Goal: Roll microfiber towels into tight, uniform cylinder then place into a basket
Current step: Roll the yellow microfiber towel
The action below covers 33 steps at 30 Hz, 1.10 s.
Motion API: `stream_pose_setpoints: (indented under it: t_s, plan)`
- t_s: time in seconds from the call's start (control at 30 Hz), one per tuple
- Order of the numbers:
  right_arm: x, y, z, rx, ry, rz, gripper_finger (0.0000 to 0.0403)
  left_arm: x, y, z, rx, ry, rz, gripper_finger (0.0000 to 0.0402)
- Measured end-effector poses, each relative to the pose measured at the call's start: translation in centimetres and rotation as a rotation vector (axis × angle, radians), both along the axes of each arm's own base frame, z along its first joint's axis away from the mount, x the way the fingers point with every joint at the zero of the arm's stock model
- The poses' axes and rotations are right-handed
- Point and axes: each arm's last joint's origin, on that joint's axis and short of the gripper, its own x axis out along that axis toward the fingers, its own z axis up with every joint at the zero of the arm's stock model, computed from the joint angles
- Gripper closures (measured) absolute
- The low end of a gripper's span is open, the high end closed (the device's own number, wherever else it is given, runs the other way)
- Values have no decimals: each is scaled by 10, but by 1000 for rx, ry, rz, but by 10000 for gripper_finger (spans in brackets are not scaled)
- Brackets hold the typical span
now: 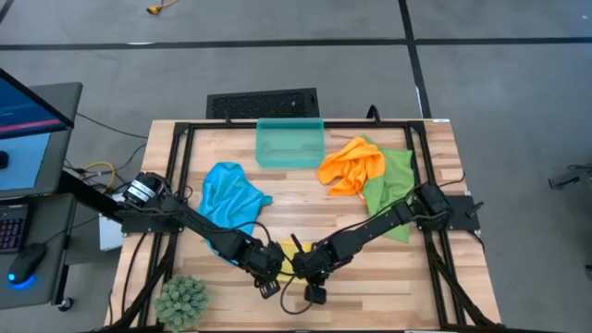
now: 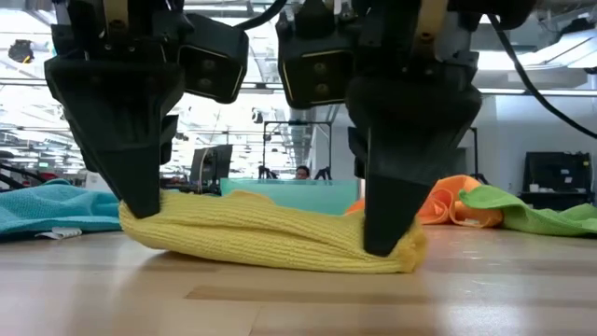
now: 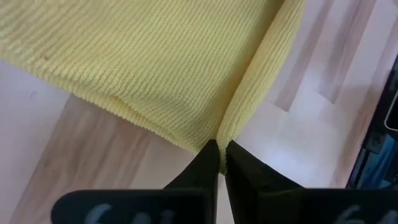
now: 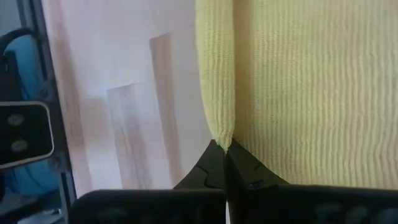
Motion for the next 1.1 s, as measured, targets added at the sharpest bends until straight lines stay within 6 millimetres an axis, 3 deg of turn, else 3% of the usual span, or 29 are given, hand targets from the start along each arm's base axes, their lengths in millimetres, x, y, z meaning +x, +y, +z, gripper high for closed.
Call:
stream_pose_setpoints:
  t_s: [0.4, 0.5, 0.67, 0.9, 1.0, 1.1]
  plan:
    - [-3, -2, -2, -1, 54, -53, 397, -9, 5, -5, 86, 80, 27, 319]
    - [-2, -2, -1, -2, 43, -55, 396, -9, 4, -5, 84, 79, -36, 305]
    - [-1, -2, -1, -5, 29, -55, 396, -19, -21, -3, 214, -51, -208, 304]
    - [1, -5, -1, -3, 25, -61, 394, -48, -68, 2, 475, -277, -390, 316]
    - [2, -6, -1, -3, 25, -64, 395, -49, -80, 7, 534, -395, -460, 320]
    - [2, -5, -1, -2, 21, -64, 396, -39, -78, 10, 519, -445, -484, 325]
